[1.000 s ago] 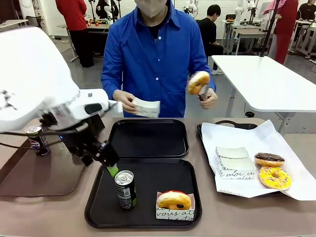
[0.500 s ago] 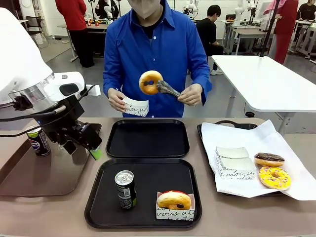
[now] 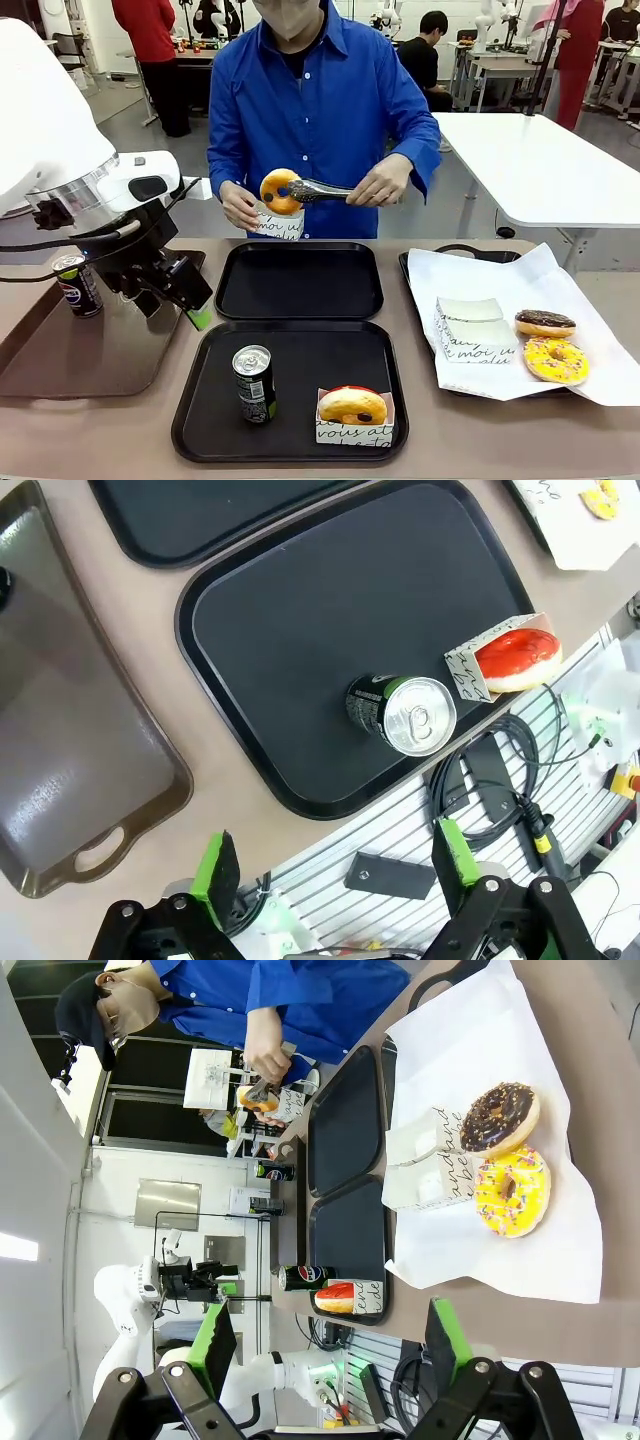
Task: Set up donuts and drinks on trays.
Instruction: Pick up one Pepsi coke from the Handle tray and place it on the Flat Tray without a Pepsi coke.
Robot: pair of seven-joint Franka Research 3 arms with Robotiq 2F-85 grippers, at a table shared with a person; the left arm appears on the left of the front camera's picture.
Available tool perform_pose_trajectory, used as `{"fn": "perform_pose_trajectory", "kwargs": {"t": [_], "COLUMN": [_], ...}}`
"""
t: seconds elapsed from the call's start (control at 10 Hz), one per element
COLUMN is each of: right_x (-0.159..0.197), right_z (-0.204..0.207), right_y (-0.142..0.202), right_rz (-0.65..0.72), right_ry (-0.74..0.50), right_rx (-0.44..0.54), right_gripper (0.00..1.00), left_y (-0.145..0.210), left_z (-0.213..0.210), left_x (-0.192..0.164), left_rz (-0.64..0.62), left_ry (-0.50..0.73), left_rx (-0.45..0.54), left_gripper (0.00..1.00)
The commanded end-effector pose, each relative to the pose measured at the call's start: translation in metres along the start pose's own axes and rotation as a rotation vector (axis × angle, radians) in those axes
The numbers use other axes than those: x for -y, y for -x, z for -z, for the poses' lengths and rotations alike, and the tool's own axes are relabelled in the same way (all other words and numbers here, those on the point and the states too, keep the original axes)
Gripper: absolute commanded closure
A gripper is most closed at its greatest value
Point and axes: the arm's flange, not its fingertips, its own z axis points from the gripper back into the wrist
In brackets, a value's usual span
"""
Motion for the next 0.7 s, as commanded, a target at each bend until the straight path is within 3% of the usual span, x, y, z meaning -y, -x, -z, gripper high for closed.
{"fn": "perform_pose_trajectory", "kwargs": {"t": [0.0, 0.1, 0.2, 0.6], "right_x": [0.000, 0.000, 0.000, 0.000], "right_z": [0.000, 0.000, 0.000, 0.000], "right_y": [-0.003, -0.003, -0.003, -0.003], "right_rz": [-0.018, -0.018, -0.018, -0.018], "right_ry": [-0.026, -0.026, -0.026, -0.026], "right_rx": [0.007, 0.007, 0.007, 0.007], "right_gripper": [0.00, 0.00, 0.00, 0.00], "left_y": [0.000, -0.025, -0.059, -0.139], "left_z": [0.000, -0.020, -0.037, -0.098], "left_x": [0.000, -0.008, -0.031, -0.145], "left_rz": [0.000, 0.002, -0.074, -0.403], "left_ry": [0.000, -0.098, -0.170, -0.257], "left_rx": [0.000, 0.131, 0.191, 0.204], "left_gripper": [0.00, 0.00, 0.00, 0.00]}}
